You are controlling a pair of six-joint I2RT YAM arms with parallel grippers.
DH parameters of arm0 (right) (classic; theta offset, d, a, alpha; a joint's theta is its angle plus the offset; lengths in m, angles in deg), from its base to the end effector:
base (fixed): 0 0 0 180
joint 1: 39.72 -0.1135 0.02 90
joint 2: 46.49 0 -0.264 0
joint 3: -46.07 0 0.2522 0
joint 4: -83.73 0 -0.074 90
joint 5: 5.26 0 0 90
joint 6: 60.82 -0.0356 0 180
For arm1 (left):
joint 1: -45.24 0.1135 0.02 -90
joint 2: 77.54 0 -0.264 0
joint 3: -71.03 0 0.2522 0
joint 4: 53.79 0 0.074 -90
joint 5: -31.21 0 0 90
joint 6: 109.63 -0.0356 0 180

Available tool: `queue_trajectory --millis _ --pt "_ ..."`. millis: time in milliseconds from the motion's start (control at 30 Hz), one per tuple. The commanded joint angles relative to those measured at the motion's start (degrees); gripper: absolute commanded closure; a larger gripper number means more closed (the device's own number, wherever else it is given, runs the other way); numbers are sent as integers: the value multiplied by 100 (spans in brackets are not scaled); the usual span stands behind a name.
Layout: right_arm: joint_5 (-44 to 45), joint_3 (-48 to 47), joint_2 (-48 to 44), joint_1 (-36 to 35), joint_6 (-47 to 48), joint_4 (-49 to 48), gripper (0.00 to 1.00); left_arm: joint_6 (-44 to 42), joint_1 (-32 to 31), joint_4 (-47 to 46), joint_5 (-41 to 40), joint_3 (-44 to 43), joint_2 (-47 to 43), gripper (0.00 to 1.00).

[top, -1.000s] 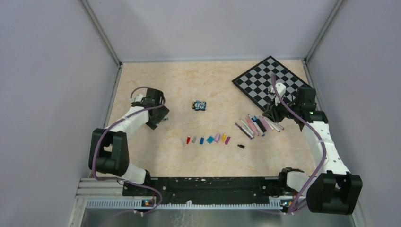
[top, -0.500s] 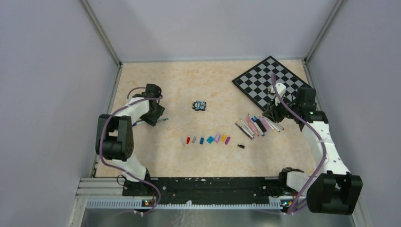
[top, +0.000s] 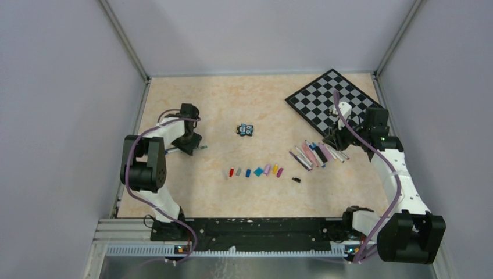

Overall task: Open the pen caps
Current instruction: Pick up the pen from the center of the board.

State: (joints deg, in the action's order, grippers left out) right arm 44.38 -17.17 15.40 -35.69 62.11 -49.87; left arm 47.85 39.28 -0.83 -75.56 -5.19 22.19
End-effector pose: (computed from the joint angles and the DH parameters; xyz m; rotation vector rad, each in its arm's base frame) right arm 0.2203 0.0076 0.2807 -0.8542 2.0031 0.4681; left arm 0.3205 -0.0231 0.1680 -1.4615 2.3607 0.1311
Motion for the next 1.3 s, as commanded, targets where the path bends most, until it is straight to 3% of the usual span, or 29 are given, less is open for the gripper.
queue_trajectory --millis 0,400,667,1033,1267 --pt "-25 21 -144 23 65 -110 73 56 57 149 44 -144 76 50" --pt "26 25 -151 23 82 -112 73 267 68 141 166 442 -325 74" --pt "28 17 -159 25 86 -115 73 277 68 227 96 694 -675 80" --pt "28 17 -185 23 88 -117 73 256 68 324 22 898 -952 99" --pt "23 25 -185 26 85 -115 73 158 68 211 254 1165 -1438 100"
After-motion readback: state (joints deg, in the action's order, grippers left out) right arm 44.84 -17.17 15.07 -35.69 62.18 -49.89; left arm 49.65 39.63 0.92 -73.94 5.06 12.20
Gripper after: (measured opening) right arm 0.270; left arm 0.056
